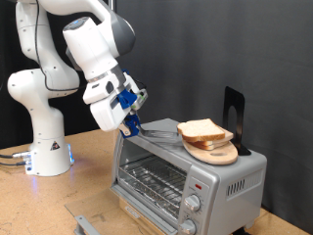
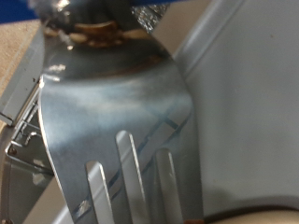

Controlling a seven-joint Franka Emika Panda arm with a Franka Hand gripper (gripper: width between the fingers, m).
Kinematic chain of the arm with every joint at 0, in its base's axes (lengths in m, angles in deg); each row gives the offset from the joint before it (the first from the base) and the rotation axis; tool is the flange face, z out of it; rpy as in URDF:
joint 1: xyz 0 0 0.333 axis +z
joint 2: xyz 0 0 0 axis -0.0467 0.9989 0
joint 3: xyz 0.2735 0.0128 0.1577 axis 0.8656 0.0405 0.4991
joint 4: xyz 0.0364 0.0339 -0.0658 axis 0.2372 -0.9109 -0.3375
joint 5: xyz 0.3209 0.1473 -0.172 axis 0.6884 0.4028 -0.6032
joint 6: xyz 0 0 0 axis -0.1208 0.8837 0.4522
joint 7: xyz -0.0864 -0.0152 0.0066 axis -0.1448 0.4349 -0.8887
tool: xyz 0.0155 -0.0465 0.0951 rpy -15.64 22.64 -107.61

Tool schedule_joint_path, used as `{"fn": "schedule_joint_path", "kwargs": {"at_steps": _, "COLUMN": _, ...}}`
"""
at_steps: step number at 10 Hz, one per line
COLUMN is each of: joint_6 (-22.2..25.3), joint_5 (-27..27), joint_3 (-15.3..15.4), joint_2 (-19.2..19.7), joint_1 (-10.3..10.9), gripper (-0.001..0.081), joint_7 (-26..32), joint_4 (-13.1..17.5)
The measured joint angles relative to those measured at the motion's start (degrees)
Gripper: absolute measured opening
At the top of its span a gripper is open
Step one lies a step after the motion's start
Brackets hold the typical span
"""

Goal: Make a piece of toast with the oven

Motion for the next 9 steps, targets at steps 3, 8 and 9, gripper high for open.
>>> {"fn": "schedule_joint_path", "kwargs": {"at_steps": 3, "joint_6": 0.0, "joint_5": 1.6, "joint_3": 0.3, "joint_2": 0.0, "joint_1": 0.1, "gripper": 0.0363, "joint_7": -0.1, "joint_4": 0.8}}
{"fn": "schedule_joint_path", "kwargs": {"at_steps": 8, "joint_6": 0.0, "joint_5": 1.9, "joint_3": 0.4, "joint_2": 0.0, "joint_1": 0.1, "gripper": 0.0363, "joint_7": -0.3, "joint_4": 1.5}}
{"fn": "schedule_joint_path", "kwargs": {"at_steps": 9, "joint_6": -0.1, "joint_5": 1.9, "joint_3": 0.5, "joint_2": 0.0, "joint_1": 0.1, "gripper": 0.0363, "joint_7": -0.5, "joint_4": 1.7}}
